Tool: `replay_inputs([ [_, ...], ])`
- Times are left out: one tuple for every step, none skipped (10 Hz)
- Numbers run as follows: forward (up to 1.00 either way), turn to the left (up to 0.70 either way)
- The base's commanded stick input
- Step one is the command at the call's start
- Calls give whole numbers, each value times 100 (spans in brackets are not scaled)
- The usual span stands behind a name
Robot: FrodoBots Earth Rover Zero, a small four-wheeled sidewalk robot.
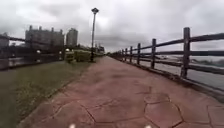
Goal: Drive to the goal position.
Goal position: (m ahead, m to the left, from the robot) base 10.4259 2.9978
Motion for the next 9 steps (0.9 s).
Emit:
replay_inputs([
  [98,0],
  [98,0],
  [98,0],
  [98,0],
  [98,0],
  [98,0],
  [98,0],
  [98,0],
  [98,0],
])
